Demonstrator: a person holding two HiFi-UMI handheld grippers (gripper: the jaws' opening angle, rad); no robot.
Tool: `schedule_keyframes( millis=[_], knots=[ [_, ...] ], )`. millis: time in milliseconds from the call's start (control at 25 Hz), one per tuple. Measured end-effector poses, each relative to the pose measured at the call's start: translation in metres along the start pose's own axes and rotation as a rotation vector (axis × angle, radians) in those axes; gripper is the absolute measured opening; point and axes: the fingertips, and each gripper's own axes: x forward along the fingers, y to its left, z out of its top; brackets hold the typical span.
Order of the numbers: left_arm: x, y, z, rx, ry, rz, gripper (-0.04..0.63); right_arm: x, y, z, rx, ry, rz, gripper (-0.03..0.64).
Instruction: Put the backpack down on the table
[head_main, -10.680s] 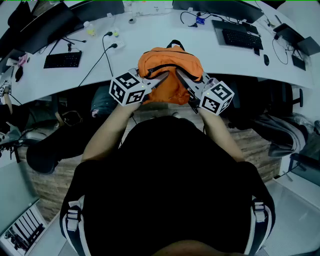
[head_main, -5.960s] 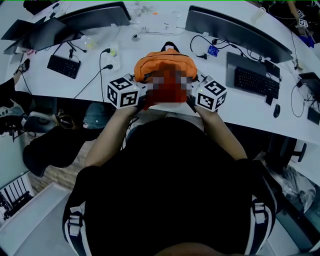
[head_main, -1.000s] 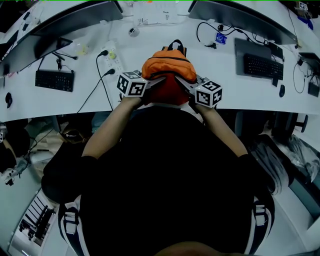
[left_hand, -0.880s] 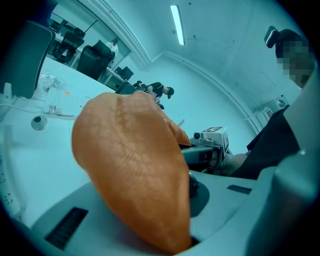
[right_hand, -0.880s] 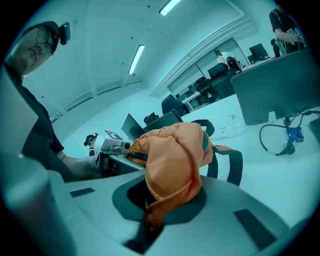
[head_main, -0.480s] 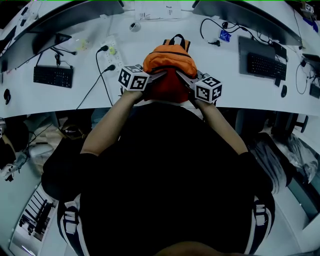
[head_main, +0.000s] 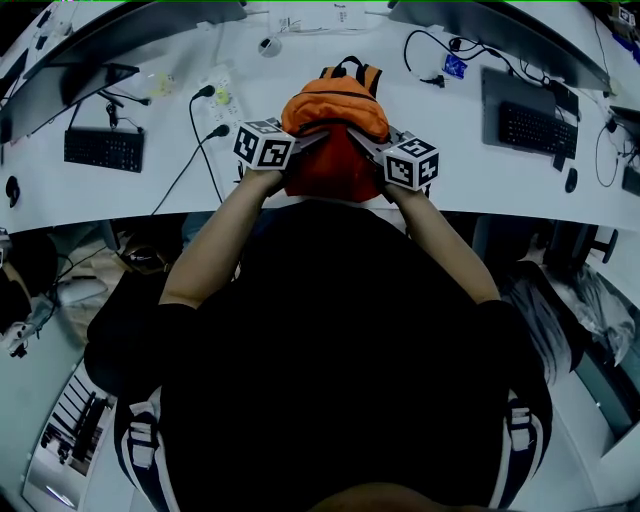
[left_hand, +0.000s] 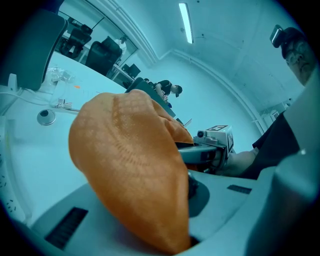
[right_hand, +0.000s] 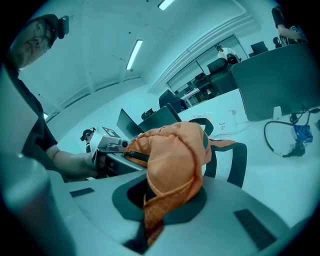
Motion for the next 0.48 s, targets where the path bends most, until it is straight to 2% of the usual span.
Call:
schedule_keyframes(
  millis=[480],
  knots=[
    [0.010, 0.032, -0.004, -0.012, 0.028, 0.039, 0.031, 0.024, -0.025, -0.005, 0.016, 0.036, -0.012, 0.029]
  ],
)
